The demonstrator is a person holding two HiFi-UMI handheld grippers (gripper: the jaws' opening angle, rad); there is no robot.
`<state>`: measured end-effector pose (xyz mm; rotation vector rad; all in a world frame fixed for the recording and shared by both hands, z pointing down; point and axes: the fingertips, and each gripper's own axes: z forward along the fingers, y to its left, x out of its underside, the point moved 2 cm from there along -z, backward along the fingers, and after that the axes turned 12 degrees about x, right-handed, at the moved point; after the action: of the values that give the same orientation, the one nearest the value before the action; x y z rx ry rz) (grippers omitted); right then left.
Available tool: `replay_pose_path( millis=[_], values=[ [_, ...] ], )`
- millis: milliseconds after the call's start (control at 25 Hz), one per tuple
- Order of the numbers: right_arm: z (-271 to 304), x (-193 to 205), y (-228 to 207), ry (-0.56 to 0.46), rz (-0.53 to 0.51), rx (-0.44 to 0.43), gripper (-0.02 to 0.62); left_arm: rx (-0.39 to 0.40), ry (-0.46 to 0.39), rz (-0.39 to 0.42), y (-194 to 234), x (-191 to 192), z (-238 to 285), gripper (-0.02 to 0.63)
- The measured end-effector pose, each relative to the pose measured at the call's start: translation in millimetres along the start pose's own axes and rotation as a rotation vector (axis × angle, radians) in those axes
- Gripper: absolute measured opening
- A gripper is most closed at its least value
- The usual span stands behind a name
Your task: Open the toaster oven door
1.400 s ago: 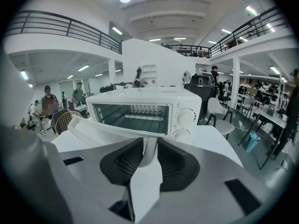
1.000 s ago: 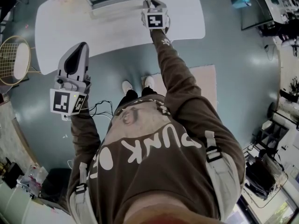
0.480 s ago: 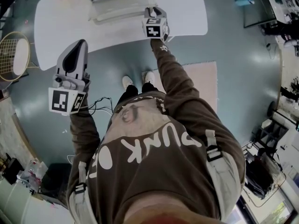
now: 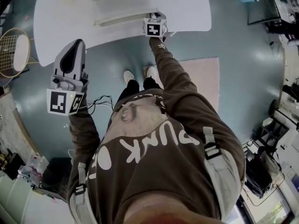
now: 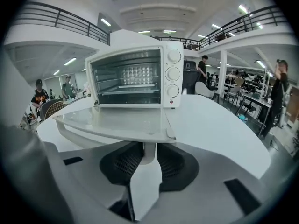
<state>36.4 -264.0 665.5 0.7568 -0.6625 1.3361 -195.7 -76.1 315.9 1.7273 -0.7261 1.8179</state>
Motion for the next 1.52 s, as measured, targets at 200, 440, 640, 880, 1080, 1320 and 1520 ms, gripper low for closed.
replay_pose_path(
  millis=[200,440,640,880,1080,1320,1520],
  values=[
    [1.9,10.1,1.9,-0.036,0.016,0.026,0.107,-0.007,0.009,-0.006,-1.1,1.0,-2.5,0.003],
    [7.9,22.0,2.6,-0.112,0.013,0.054,0.112,-0.015,0.025,-0.018,-1.7,7.9,-4.5,0.003],
    [10.9,29.9,7.1,-0.114,0.028,0.048,0.114,-0.018,0.033,-0.028,-1.7,11.0,-6.5,0.003],
    [12.9,30.7,7.1,-0.11,0.023,0.08,0.118,-0.011,0.034,-0.035,-3.0,16.1,-2.4,0.003],
    [10.1,28.2,7.8,-0.084,0.029,0.08,0.12,-0.004,0.03,-0.035,-6.6,13.4,0.3,0.003],
    [14.5,35.7,7.7,-0.08,0.018,0.084,0.121,-0.007,0.032,-0.04,-7.4,13.4,-2.0,0.003],
    [15.1,37.9,8.3,-0.064,0.02,0.099,0.123,-0.002,0.024,-0.042,-11.5,14.2,-2.8,0.005]
  ],
)
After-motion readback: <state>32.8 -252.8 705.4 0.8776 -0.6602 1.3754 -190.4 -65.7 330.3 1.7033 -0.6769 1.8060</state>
